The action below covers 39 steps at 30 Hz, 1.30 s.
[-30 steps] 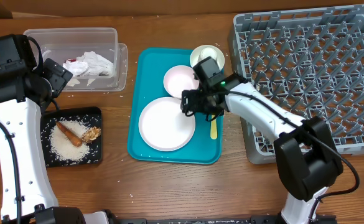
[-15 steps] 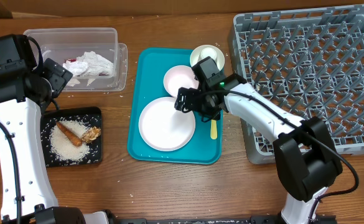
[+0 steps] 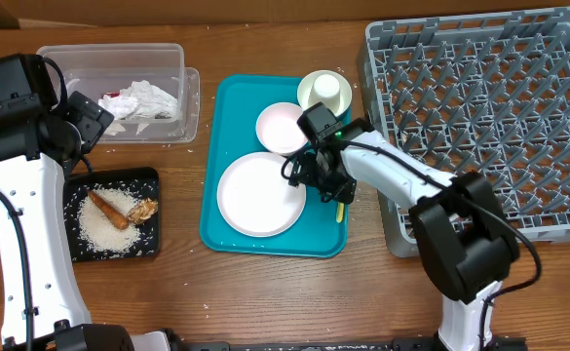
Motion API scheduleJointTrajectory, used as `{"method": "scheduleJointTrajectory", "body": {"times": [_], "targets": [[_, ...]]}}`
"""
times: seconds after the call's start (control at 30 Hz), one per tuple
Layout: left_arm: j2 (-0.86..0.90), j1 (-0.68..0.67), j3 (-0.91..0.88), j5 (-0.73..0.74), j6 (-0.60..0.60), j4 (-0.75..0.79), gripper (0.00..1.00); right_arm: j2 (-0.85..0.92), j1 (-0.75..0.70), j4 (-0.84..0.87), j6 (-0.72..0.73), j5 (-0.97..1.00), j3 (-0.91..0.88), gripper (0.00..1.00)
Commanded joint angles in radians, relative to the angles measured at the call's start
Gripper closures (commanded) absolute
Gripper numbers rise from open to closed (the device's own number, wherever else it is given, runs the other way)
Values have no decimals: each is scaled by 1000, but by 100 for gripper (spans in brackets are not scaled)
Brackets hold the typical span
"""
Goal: Sort waste into correct bins and load items into the dishwasher
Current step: 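Lower the right gripper and grasp the white plate's rim, then lift the plate with the right gripper and carry it to the dish rack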
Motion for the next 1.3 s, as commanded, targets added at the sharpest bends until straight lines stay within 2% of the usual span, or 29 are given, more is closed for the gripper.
{"method": "scheduleJointTrajectory", "body": {"times": [0.0, 0.13, 0.47, 0.53, 0.67, 0.87, 1.07, 1.27], "targets": [[4, 0, 2, -16, -18, 2, 0, 23, 24, 18, 1, 20, 14, 17], [4, 0, 2, -16, -18, 2, 0, 23, 29, 18, 1, 20, 16, 24], [4, 0, 2, -17, -18, 2, 0, 23, 29, 12, -19, -7, 21, 61], [4, 0, 2, -17, -18, 2, 0, 23, 29, 5, -18, -7, 28, 71], [4, 0, 2, -16, -18, 2, 0, 21, 29, -51, -22, -7, 75, 96], [4, 0, 2, -17, -18, 2, 0, 12, 27, -200, -52, -10, 196, 96], [4, 0, 2, -16, -18, 2, 0, -23, 11, -367, -175, -41, 312, 96], [4, 0, 2, -17, -18, 2, 0, -101, -39, -489, -235, -32, 390, 96]]}}
